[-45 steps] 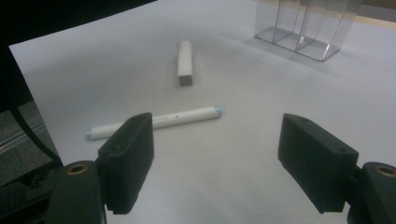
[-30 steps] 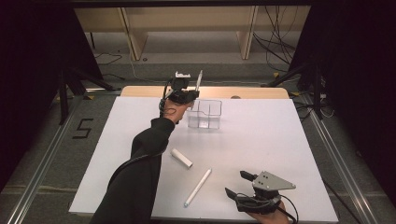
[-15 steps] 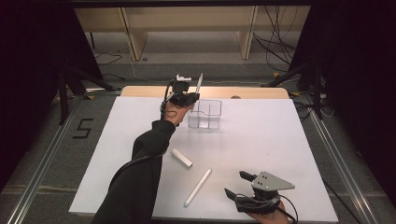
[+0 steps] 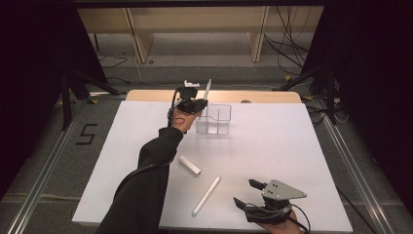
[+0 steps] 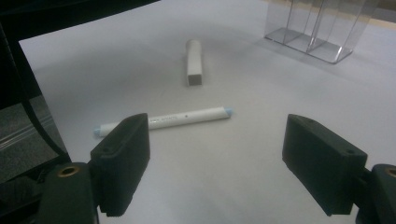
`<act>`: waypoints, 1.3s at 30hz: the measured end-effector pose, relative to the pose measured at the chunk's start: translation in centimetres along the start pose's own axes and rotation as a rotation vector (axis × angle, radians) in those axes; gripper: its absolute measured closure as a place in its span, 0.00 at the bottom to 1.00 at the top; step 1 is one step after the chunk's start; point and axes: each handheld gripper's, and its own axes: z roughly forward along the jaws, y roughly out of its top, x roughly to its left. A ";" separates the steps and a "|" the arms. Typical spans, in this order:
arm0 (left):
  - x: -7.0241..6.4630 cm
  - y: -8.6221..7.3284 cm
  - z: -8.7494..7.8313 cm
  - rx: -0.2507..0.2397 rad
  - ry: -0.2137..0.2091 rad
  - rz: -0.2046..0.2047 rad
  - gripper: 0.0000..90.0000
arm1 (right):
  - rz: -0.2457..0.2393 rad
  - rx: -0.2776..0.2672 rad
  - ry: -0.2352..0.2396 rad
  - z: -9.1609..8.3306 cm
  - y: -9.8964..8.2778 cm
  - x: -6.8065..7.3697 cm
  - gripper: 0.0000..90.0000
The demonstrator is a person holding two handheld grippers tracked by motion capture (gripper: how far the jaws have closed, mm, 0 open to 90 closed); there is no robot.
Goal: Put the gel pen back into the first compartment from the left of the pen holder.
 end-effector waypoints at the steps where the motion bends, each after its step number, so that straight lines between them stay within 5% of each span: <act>1: 0.0 -0.1 0.0 0.003 0.002 0.001 0.87 | -0.001 0.000 0.001 0.0 0.0 0.0 0.27; 6: 0.1 -0.4 0.0 0.002 0.007 0.012 0.86 | -0.006 0.003 0.004 0.1 0.0 0.1 0.27; 20: -0.6 0.2 -3.5 0.030 -0.045 0.038 0.47 | -0.006 0.005 0.002 0.2 -0.1 0.0 0.27; 39: -2.0 -5.0 -8.7 0.099 -0.099 0.049 0.34 | 0.004 0.002 -0.016 0.1 -0.2 -0.2 0.27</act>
